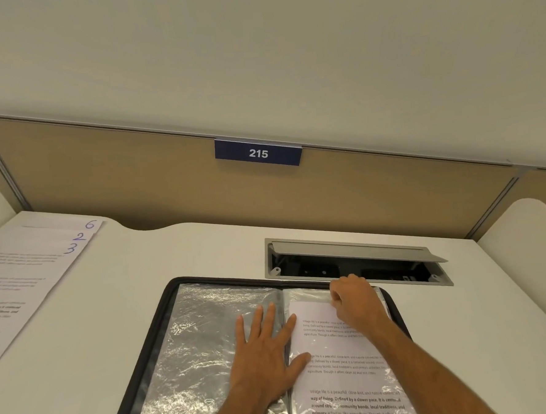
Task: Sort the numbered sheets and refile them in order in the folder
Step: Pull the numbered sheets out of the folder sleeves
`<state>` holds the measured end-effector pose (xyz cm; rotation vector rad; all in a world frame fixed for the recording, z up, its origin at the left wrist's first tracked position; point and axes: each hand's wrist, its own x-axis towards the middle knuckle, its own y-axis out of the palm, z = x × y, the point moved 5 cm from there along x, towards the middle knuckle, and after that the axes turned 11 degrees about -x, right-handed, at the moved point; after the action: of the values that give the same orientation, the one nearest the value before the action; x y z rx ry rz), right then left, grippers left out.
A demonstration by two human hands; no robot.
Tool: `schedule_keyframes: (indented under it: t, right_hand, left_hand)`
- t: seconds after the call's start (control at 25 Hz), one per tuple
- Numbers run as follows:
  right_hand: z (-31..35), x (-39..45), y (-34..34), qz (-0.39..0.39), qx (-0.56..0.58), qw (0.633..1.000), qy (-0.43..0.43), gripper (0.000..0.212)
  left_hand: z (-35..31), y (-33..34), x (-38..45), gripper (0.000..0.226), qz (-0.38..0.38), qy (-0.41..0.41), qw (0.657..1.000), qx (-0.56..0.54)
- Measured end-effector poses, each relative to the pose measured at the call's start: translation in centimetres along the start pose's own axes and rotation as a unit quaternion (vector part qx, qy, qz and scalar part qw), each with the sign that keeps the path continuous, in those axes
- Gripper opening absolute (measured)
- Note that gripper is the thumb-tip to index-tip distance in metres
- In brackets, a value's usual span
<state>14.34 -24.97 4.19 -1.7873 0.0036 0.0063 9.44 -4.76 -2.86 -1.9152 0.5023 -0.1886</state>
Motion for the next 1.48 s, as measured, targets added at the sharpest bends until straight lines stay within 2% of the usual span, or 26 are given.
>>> schedule_keyframes:
  t: [0.2, 0.28, 0.56, 0.64, 0.8, 0.92, 1.0, 1.04, 1.12, 1.28, 1.36, 1.48]
  right_hand:
    - [0.4, 0.1, 0.0, 0.051, 0.024, 0.998, -0.005, 0.003]
    - [0.1, 0.2, 0.1, 0.07, 0.029, 0.997, -0.001, 0.011]
    - [-0.8, 1.8, -1.4, 0.129, 0.105, 0.986, 0.002, 0.007]
    - [-1.3, 2.3, -1.6, 0.144, 0.14, 0.979, 0.027, 0.021]
    - [-2.1, 3.0, -0.8, 0.245, 0.16, 0.955, 0.055, 0.019]
    - [-2.1, 3.4, -0.4, 0.304, 0.135, 0.942, 0.039, 0.021]
    - [-1.5, 3.3, -0.1, 0.326, 0.111, 0.939, 0.011, 0.013]
    - [-1.2, 3.3, -0.1, 0.321, 0.103, 0.941, 0.001, 0.004]
    - [-1.1, 3.7, 0.0, 0.273, 0.099, 0.957, 0.0, 0.015]
    - [-1.8, 5.3, -2.2, 0.073, 0.051, 0.995, 0.052, 0.013]
    - [-2.3, 6.1, -3.7, -0.01, 0.024, 0.997, 0.077, 0.012]
    - [-3.0, 7.4, -5.9, -0.079, -0.003, 0.993, 0.092, 0.012]
  left_hand:
    - [0.0, 0.0, 0.0, 0.081, 0.007, -0.004, 1.0, 0.005]
    - [-0.1, 0.0, 0.0, 0.082, 0.01, -0.004, 1.0, 0.004]
    - [0.0, 0.0, -0.1, 0.081, 0.007, -0.005, 1.0, -0.004]
    - [0.0, -0.1, -0.2, 0.08, 0.006, -0.003, 1.0, -0.003]
    - [0.0, -0.1, -0.2, 0.08, 0.006, -0.002, 1.0, 0.001]
    - [0.1, 0.0, -0.1, 0.08, 0.008, -0.001, 1.0, -0.004]
    - [0.0, -0.1, -0.2, 0.084, 0.007, 0.001, 1.0, -0.01]
    - [-0.1, -0.2, -0.3, 0.089, 0.009, 0.003, 1.0, -0.013]
    - [-0.2, -0.2, -0.3, 0.101, 0.012, 0.007, 1.0, -0.017]
    - [-0.1, -0.2, -0.3, 0.106, 0.017, 0.01, 1.0, -0.016]
    - [-0.1, -0.3, -0.4, 0.106, 0.018, 0.008, 1.0, -0.018]
    - [-0.2, -0.4, -0.4, 0.107, 0.018, 0.011, 1.0, -0.006]
